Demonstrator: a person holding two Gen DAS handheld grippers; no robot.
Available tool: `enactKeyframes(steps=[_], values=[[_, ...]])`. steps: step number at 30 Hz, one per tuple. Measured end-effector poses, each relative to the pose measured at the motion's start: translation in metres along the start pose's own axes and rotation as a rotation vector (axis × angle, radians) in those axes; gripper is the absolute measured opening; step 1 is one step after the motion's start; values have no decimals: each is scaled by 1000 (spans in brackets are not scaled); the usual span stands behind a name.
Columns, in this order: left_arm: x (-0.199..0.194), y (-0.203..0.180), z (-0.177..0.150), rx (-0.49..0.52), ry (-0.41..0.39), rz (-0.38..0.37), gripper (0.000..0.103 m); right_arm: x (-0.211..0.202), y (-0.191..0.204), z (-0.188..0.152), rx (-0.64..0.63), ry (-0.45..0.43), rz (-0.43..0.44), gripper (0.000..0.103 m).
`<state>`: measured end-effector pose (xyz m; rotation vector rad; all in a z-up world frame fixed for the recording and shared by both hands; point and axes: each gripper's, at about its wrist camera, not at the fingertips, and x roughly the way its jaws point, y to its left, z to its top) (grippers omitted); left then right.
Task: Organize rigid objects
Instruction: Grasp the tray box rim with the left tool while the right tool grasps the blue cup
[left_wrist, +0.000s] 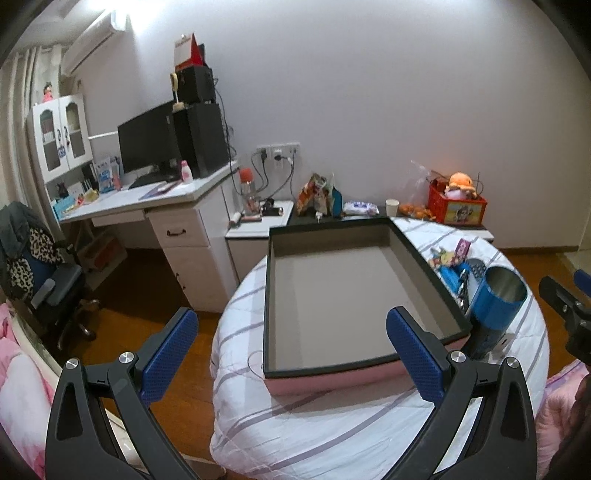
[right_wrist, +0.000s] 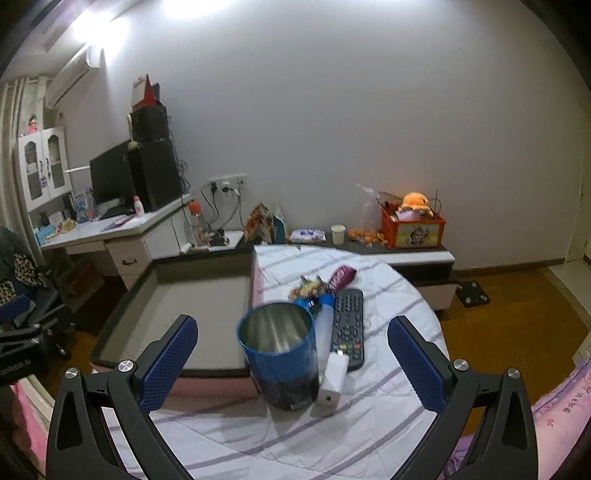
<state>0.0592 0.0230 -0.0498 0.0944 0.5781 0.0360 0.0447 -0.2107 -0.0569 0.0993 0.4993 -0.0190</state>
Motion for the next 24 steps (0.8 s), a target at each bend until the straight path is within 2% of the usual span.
enactKeyframes(steps=[4, 18, 24], values=[[14, -2, -6, 10, 33, 4, 103, 10, -3, -7, 5, 28, 3, 103], [48, -3, -6, 1, 62, -15, 103, 48, 7, -8, -22, 63, 10, 103], [87, 3, -14, -39, 158, -10, 103, 59, 2, -9, 1, 75, 4, 103]])
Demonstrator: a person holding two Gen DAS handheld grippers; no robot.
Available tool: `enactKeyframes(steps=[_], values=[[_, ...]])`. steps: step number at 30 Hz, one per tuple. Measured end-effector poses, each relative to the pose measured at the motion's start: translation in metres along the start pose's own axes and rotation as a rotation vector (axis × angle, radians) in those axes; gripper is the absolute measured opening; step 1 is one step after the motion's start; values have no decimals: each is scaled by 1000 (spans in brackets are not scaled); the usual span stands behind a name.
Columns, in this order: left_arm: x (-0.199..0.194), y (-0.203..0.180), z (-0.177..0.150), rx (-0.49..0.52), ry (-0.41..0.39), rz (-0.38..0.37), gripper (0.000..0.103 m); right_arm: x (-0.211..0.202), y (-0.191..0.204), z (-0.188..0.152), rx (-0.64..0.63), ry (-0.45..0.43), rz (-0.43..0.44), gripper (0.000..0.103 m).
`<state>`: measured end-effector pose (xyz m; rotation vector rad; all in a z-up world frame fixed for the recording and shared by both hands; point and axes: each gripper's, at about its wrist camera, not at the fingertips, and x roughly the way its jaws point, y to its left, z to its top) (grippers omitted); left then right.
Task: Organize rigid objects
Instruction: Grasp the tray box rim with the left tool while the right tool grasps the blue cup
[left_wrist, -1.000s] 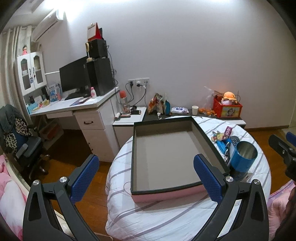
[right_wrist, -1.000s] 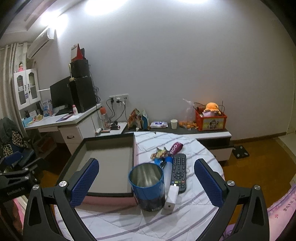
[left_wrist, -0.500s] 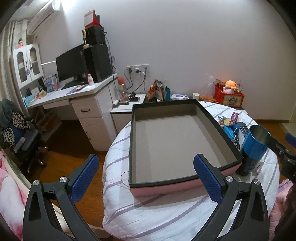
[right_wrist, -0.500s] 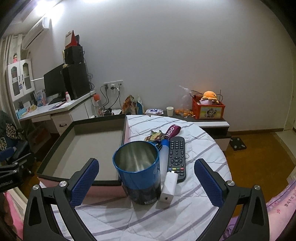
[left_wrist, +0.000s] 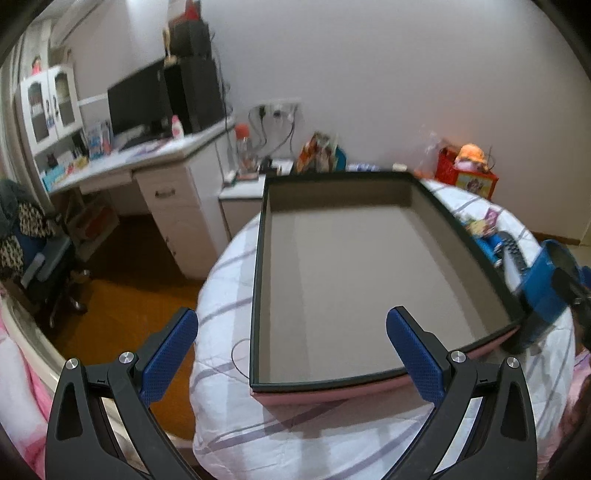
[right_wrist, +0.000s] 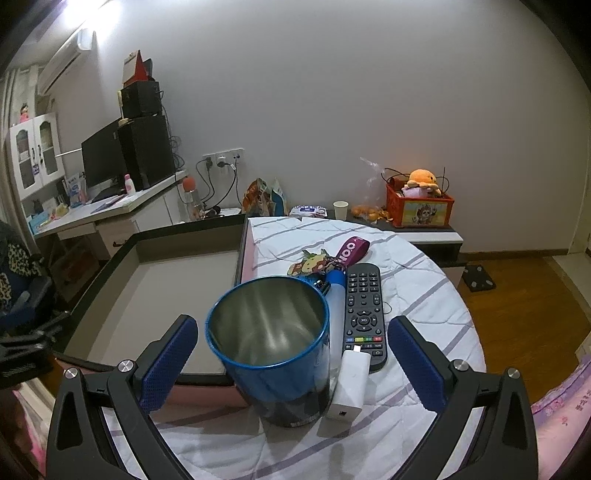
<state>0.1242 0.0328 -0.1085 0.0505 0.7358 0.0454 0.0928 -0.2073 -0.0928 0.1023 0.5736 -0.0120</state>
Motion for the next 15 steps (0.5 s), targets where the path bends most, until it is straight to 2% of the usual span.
enactKeyframes(steps=[2, 3, 6, 8, 10, 15], values=[[9, 3, 0, -25, 15, -13, 102, 3, -1, 0, 0, 3, -3, 103], [14, 5, 1, -33, 32, -24, 97, 4, -1, 0, -1, 5, -4, 103], [23, 9, 6, -44, 70, -42, 74, 5, -3, 0, 0, 9, -2, 103], [30, 11, 10, -45, 95, -60, 67, 6, -3, 1, 2, 10, 0, 103], [34, 12, 12, -42, 110, -68, 50, 6, -4, 2, 5, 11, 1, 103], [38, 18, 12, -19, 121, -56, 27, 12, -7, 3, 12, 20, 6, 103]])
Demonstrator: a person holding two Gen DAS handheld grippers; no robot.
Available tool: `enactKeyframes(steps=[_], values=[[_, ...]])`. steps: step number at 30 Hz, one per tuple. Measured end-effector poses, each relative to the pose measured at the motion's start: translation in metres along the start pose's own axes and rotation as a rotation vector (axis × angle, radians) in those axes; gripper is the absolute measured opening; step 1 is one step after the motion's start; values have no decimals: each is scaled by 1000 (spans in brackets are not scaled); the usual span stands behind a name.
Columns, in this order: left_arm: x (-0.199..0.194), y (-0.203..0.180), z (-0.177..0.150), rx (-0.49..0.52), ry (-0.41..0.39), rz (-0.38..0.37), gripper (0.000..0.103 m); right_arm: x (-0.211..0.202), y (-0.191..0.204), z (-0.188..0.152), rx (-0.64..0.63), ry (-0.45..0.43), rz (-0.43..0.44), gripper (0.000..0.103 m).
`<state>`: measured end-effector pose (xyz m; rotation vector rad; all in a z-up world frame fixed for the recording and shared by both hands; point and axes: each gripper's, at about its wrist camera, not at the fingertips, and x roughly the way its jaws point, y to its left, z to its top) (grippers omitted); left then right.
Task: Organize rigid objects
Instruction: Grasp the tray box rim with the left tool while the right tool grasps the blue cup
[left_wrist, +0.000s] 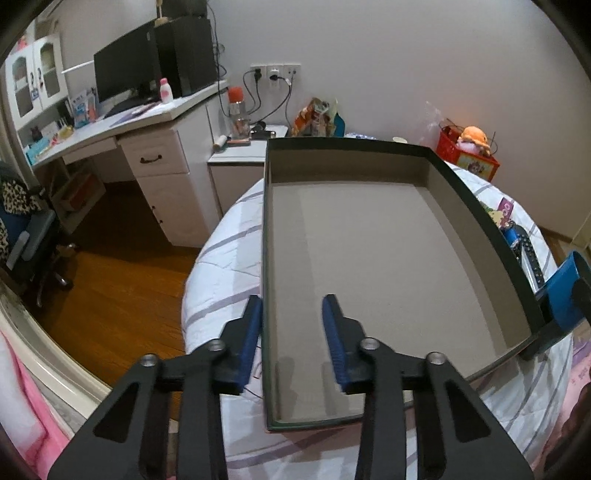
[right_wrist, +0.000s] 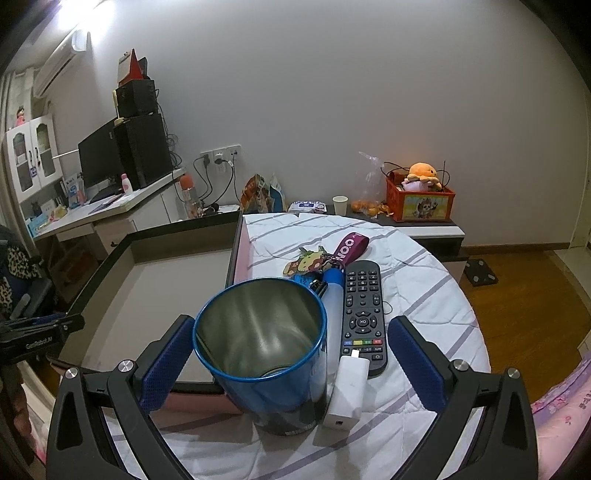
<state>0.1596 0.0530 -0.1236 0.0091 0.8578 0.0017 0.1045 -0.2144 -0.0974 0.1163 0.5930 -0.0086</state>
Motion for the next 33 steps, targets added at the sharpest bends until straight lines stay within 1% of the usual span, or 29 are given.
enactKeyframes(steps=[2, 3, 4, 5, 10, 12, 24, 33], values=[[-1, 6, -1, -12, -2, -11, 19, 2, -1, 0, 0, 3, 2, 103], [0, 9, -1, -17, 0, -10, 14, 4, -1, 0, -1, 6, 1, 103], [1, 11, -2, -15, 5, -4, 10, 5, -1, -1, -1, 10, 3, 103], [2, 11, -2, -5, 6, 2, 9, 6, -1, -1, -1, 13, 6, 103], [14, 9, -5, 36, 52, 25, 9, 8, -1, -1, -1, 16, 7, 103], [20, 9, -8, 44, 70, 30, 7, 9, 0, -1, -4, 14, 6, 103], [15, 12, -15, 100, 65, -35, 10, 12, -3, -3, 7, 29, 23, 103], [6, 19, -23, 151, 75, -65, 11, 15, -1, -4, 2, 31, 11, 103]])
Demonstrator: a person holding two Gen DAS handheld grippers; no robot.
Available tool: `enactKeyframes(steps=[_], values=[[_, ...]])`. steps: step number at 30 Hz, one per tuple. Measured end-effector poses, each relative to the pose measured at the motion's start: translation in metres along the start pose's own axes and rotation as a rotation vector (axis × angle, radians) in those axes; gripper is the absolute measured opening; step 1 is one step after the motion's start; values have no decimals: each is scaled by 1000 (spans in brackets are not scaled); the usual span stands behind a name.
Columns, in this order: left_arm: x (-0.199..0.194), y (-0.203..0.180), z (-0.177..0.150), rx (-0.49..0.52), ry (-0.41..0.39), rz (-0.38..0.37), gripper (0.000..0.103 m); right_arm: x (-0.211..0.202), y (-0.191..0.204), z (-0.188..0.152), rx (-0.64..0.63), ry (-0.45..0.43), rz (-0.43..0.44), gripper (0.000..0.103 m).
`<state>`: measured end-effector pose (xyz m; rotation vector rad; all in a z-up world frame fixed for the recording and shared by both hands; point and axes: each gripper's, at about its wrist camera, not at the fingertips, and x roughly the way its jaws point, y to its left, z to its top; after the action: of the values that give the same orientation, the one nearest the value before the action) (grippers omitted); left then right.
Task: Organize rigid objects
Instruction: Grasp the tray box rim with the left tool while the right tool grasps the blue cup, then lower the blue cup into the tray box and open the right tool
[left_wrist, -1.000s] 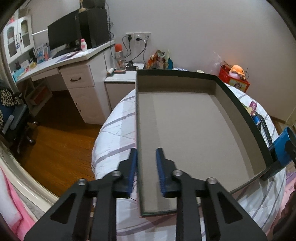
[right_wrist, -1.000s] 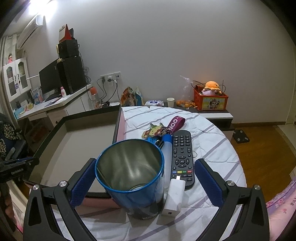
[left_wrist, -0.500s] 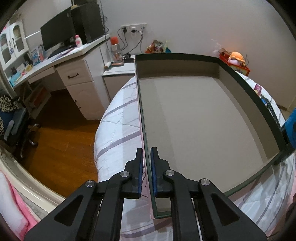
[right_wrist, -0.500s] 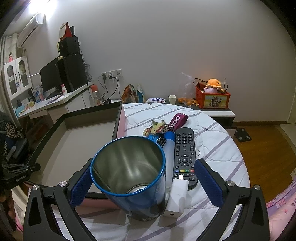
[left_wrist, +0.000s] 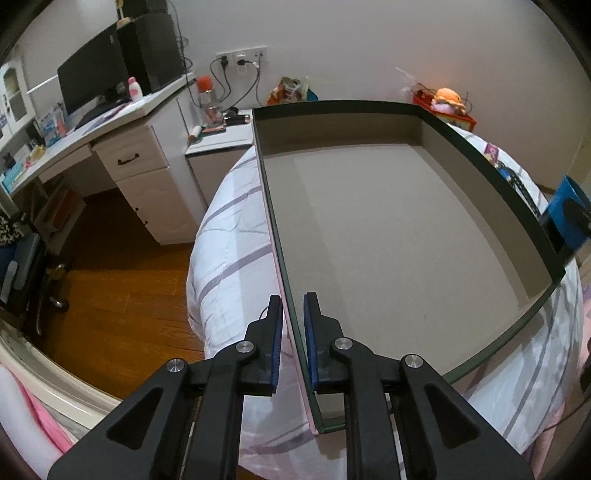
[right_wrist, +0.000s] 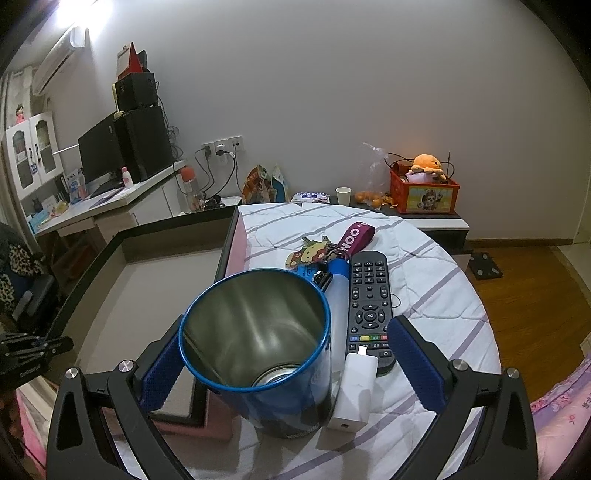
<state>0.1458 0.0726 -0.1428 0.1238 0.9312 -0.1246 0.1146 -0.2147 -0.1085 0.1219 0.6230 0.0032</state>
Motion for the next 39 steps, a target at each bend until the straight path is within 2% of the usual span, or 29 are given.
enactKeyframes(steps=[4, 7, 8, 9, 16, 22, 25, 29, 34, 39], values=[[-3, 2, -1, 12, 4, -7, 12, 3, 0, 0, 5, 5, -1, 100], [-3, 2, -2, 3, -1, -14, 12, 4, 1, -1, 2, 15, 18, 86], [-3, 2, -2, 0, -5, -12, 12, 5, 1, -1, 2, 20, 31, 75], [-3, 2, -1, -2, -7, -9, 12, 6, 1, -1, 2, 24, 47, 70], [-6, 1, -4, -15, -30, 1, 12, 0, 13, 4, -48, 12, 23, 70], [-8, 3, -7, -26, -38, -3, 12, -19, 38, 30, -137, -100, -40, 70], [-8, 3, -7, -32, -38, -2, 12, -20, 64, 46, -166, -118, 48, 70], [-8, 3, -8, -42, -40, -3, 12, 1, 118, 48, -237, -56, 212, 70], [-9, 7, -9, -61, -46, -24, 14, 39, 161, 35, -294, 55, 293, 70], [-8, 8, -9, -69, -43, -31, 15, 51, 177, 22, -292, 115, 359, 70]])
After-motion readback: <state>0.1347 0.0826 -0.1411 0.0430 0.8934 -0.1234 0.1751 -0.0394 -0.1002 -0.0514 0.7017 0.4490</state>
